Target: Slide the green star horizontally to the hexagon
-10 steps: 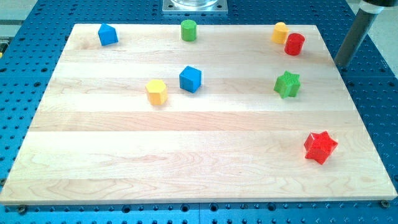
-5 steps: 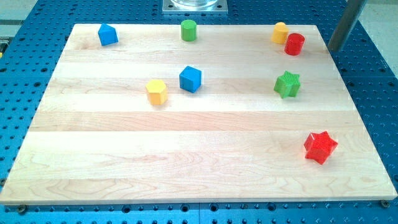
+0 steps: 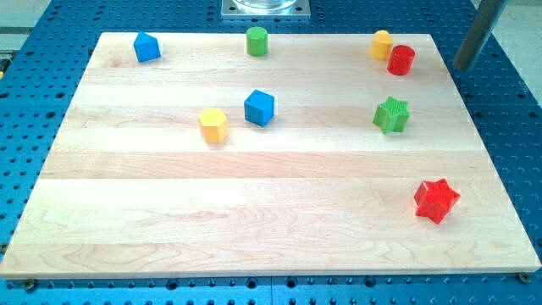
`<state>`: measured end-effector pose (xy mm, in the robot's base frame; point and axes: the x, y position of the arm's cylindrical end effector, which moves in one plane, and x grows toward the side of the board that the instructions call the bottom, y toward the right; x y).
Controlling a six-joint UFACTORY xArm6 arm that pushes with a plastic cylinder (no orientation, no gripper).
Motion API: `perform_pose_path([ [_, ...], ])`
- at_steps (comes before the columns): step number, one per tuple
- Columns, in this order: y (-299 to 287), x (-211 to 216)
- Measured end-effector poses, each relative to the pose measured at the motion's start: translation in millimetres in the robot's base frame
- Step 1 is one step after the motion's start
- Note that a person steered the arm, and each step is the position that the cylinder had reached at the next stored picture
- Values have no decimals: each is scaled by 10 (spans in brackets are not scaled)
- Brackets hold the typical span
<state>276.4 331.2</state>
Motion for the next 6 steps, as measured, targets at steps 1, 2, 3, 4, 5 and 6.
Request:
perform_pose_path([
  [1,-15,0],
  [2,-170,0],
  [3,-269,-3],
  [4,-623,-135],
  [5,-1026,19],
  [6,-1703,454],
])
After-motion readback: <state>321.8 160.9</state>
